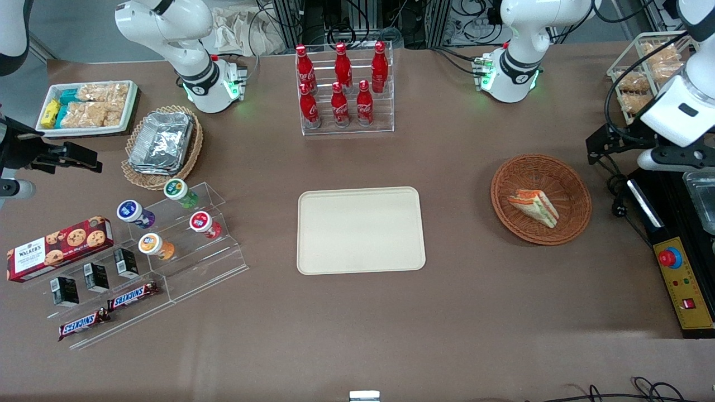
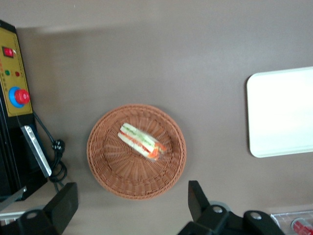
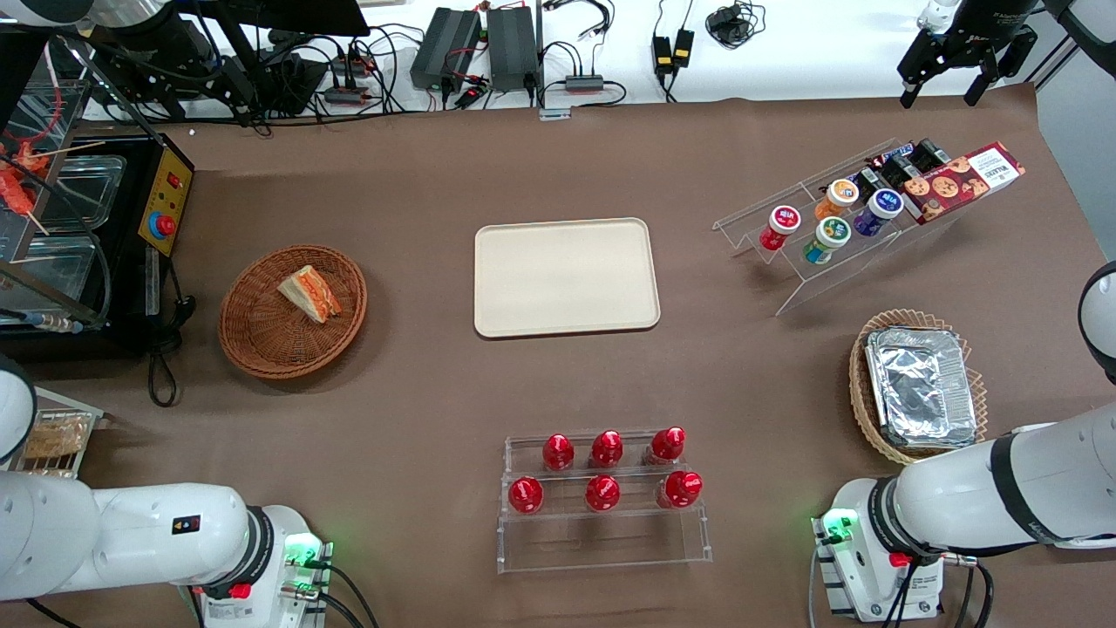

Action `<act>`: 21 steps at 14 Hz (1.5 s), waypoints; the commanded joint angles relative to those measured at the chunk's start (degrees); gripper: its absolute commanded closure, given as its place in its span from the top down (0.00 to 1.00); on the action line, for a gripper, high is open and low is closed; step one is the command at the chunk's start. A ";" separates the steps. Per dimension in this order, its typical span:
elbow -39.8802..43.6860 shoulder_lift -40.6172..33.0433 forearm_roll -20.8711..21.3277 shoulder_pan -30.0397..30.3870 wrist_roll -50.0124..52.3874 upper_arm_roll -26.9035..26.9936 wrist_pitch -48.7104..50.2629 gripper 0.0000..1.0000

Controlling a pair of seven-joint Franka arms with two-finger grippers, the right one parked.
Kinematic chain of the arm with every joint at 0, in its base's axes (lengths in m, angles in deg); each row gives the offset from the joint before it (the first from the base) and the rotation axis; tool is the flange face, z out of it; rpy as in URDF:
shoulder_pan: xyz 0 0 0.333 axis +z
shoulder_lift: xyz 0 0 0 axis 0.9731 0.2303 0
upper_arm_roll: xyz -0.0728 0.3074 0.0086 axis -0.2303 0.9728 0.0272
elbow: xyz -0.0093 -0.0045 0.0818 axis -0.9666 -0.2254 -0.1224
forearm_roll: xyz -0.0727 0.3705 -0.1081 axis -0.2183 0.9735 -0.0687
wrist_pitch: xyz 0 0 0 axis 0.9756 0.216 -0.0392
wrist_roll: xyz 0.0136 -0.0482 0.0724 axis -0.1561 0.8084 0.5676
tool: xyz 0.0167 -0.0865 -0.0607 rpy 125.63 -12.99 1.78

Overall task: Place sandwich from basket to tray
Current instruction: 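Move the left gripper over the wrapped sandwich in the wicker basket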

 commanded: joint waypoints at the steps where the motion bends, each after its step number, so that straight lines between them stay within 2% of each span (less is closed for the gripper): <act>1: 4.87 3.22 -0.82 -0.03 -0.66 0.41 1.09 1.00; 4: 4.78 3.48 -0.64 0.59 -0.57 0.50 1.71 1.00; 5: 3.82 3.92 -0.12 0.68 2.48 0.50 2.75 1.00; 8: -0.56 4.01 -0.91 -0.02 29.14 0.06 1.02 1.00; 10: -7.14 1.91 -1.08 -0.11 41.13 -0.73 -4.15 1.00; 16: -33.86 -4.08 -0.03 -0.11 49.08 -2.40 -26.29 1.00; 21: -40.73 -1.01 0.06 0.59 54.62 -2.32 -36.05 1.00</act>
